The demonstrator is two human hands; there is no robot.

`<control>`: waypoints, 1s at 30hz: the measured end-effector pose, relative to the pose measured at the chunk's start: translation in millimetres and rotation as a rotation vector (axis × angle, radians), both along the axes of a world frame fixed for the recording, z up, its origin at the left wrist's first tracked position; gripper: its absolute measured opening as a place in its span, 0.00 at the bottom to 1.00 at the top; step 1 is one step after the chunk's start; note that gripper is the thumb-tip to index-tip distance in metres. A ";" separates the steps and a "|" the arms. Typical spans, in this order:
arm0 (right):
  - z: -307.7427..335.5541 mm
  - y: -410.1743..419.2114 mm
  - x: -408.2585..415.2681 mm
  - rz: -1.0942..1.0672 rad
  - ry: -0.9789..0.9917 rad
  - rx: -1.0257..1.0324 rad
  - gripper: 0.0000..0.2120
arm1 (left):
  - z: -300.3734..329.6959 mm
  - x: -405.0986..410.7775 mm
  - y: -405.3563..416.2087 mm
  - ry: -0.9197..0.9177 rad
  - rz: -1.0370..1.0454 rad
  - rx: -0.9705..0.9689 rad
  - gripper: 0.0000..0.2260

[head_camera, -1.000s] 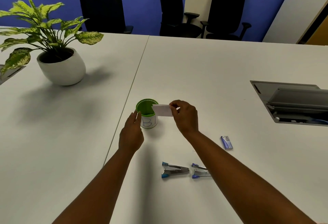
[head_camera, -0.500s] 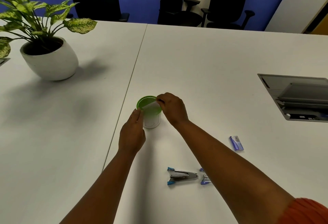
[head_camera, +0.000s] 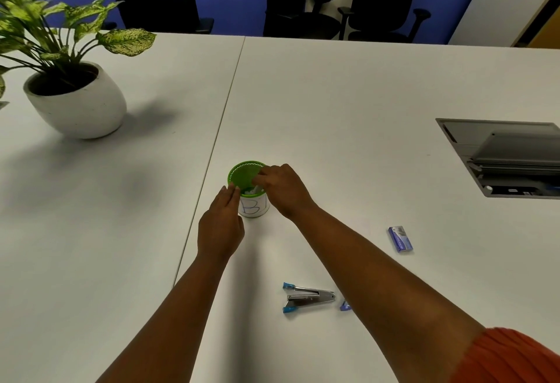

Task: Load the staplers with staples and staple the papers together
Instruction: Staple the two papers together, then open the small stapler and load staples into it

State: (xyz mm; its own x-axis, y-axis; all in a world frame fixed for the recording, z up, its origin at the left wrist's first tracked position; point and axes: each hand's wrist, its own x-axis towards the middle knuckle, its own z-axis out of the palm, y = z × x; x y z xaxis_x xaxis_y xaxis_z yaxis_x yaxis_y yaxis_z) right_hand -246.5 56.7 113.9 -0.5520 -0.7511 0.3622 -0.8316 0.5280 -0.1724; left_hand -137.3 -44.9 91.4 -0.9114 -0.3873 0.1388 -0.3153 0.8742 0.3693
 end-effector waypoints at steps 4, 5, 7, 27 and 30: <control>-8.4 6.5 3.2 -0.082 -0.116 -0.126 0.18 | -0.6 0.9 -1.0 -0.010 0.009 0.001 0.26; -9.6 10.4 4.5 -0.136 -0.168 -0.193 0.18 | -1.0 1.6 -1.2 -0.005 0.009 0.002 0.26; -11.6 20.9 7.9 -0.257 -0.279 -0.339 0.16 | -1.5 2.5 -1.7 0.000 0.010 0.006 0.26; -66.6 158.1 43.2 -0.886 -0.598 -0.097 0.20 | -4.8 23.6 10.6 0.024 -0.011 0.017 0.31; -62.1 164.2 44.3 -0.704 -0.622 -0.118 0.13 | -21.0 40.1 15.0 -0.005 -0.041 0.028 0.31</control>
State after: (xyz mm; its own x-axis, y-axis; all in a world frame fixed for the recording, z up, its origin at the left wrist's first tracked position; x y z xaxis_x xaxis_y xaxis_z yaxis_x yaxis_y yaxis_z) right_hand -202.1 220.9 51.8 -0.9840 -0.1492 -0.0970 -0.0696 0.8244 -0.5617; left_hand -97.1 -29.8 70.3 -0.9272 -0.3534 0.1243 -0.2812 0.8758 0.3922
